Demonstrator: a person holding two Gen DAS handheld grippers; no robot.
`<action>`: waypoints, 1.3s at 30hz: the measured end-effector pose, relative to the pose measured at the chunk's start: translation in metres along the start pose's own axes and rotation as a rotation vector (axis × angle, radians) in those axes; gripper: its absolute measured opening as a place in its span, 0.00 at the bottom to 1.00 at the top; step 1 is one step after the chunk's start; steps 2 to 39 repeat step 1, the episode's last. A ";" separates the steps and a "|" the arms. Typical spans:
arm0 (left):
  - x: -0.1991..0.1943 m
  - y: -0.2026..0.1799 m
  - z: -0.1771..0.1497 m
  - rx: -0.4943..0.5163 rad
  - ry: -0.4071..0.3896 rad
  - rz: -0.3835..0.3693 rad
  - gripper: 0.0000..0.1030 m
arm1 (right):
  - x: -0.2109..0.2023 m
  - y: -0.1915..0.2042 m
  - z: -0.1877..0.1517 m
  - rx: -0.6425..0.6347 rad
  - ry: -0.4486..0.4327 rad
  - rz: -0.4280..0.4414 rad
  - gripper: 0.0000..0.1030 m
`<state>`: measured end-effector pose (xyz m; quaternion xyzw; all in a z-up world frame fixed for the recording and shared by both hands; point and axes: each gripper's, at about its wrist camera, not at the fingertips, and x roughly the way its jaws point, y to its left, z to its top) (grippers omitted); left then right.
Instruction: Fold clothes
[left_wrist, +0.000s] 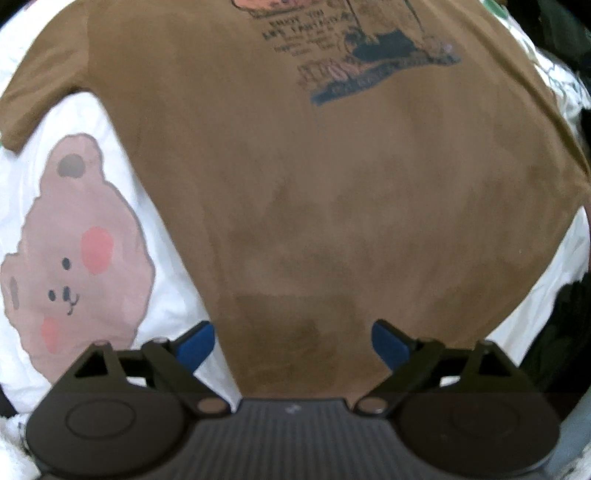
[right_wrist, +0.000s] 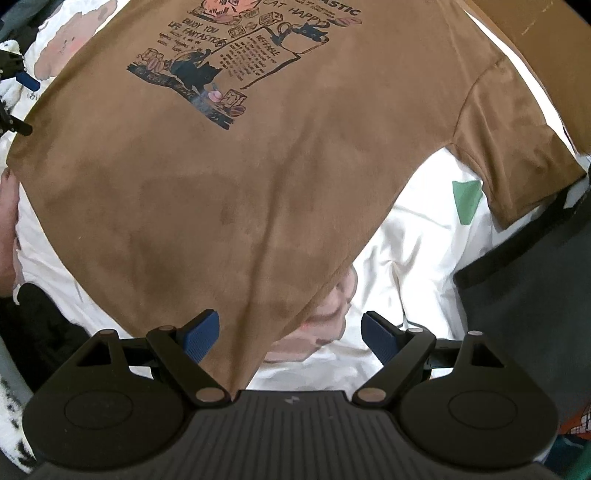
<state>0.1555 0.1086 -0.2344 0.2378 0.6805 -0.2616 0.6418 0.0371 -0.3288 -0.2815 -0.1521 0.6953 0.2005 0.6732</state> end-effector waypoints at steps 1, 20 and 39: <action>0.001 -0.001 0.000 0.012 -0.006 0.000 0.90 | 0.002 0.001 0.001 -0.006 -0.003 -0.003 0.85; 0.001 -0.001 0.000 0.012 -0.006 0.000 0.90 | 0.002 0.001 0.001 -0.006 -0.003 -0.003 0.85; 0.001 -0.001 0.000 0.012 -0.006 0.000 0.90 | 0.002 0.001 0.001 -0.006 -0.003 -0.003 0.85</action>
